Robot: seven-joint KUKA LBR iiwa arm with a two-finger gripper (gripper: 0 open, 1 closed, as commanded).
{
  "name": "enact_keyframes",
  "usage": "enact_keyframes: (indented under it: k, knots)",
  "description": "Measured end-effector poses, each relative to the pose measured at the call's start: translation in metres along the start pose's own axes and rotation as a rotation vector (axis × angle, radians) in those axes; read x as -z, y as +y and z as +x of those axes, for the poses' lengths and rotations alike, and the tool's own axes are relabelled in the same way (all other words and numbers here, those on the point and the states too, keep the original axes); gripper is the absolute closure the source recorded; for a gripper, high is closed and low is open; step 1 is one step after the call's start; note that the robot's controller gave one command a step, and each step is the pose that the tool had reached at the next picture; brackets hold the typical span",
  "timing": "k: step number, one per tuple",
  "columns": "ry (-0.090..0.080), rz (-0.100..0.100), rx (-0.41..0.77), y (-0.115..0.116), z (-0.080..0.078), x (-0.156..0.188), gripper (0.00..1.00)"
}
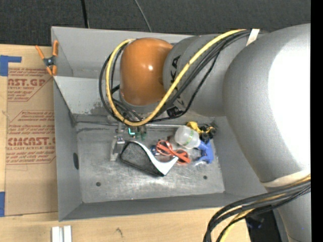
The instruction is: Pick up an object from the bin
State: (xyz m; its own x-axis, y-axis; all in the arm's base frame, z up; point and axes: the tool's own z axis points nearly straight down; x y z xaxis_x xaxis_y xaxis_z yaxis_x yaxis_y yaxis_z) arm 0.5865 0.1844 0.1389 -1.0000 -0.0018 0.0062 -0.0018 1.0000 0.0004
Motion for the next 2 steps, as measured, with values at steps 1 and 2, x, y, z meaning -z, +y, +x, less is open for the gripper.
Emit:
enact_keyframes:
  k: [1, 2]
  knots:
    - [-0.007, -0.001, -0.001, 0.0, -0.002, 0.004, 0.0]
    - [-0.008, -0.003, 0.076, -0.019, 0.003, 0.004, 0.0]
